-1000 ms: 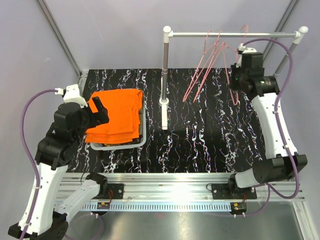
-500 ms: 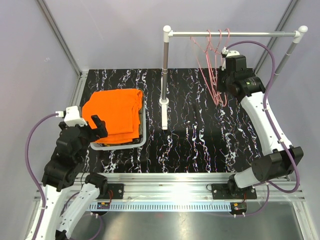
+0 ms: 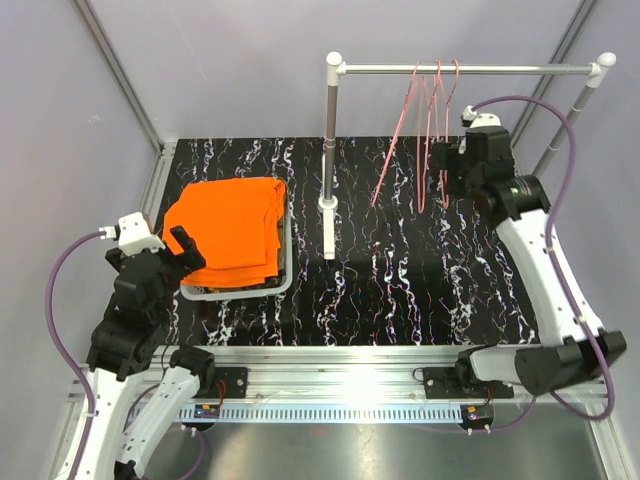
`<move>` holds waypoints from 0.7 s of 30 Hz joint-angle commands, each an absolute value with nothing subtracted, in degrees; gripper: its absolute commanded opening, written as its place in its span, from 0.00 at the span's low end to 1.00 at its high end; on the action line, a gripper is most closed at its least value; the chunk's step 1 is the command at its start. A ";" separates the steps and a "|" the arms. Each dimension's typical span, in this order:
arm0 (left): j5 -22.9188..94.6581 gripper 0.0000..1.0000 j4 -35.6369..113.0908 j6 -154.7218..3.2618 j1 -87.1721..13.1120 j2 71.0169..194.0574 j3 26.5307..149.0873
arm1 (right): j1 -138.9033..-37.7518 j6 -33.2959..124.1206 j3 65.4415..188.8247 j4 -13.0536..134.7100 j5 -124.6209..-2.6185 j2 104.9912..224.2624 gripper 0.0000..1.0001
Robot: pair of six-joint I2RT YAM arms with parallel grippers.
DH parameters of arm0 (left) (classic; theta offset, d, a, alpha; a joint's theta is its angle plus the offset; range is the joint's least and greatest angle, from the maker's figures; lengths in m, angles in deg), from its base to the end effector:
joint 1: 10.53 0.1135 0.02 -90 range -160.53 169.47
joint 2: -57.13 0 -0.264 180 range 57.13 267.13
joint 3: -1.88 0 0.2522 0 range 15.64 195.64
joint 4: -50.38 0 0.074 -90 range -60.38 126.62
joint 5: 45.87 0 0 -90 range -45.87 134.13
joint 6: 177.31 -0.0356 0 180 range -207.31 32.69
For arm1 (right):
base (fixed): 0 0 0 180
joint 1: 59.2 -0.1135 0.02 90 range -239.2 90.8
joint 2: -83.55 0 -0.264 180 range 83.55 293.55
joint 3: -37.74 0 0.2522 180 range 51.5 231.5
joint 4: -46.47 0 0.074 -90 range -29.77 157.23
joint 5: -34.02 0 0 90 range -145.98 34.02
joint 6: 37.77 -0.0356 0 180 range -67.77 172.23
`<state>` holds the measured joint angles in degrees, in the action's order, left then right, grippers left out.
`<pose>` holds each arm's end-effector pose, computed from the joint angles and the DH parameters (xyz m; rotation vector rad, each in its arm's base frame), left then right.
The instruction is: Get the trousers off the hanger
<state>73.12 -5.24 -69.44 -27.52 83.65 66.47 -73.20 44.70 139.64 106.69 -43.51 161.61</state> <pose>0.0840 -0.0076 0.3552 -0.3559 1.8032 0.0492 0.2771 0.0612 0.4092 -0.0029 2.1886 -0.0283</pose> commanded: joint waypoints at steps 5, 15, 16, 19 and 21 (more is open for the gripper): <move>85.25 0.99 -5.74 -68.41 -27.14 86.57 71.44 | -73.53 41.24 136.06 111.11 -46.99 142.82 1.00; 69.54 0.99 -8.63 -76.41 -27.14 82.71 74.16 | -73.53 39.92 130.95 118.76 -52.03 125.30 0.99; 68.84 0.99 -9.77 -76.59 -27.14 82.53 74.52 | -73.53 40.18 131.13 119.72 -51.59 124.51 0.99; 67.25 0.99 -13.37 -77.47 -27.14 82.18 76.45 | -73.53 41.32 131.74 122.80 -49.22 121.87 0.99; 67.86 0.99 -15.31 -77.47 -27.14 82.09 77.33 | -73.53 42.12 132.36 124.65 -47.72 120.29 0.99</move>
<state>70.70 -12.33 -75.65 -27.33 82.58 74.64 -73.20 40.68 131.38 121.12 -49.52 121.74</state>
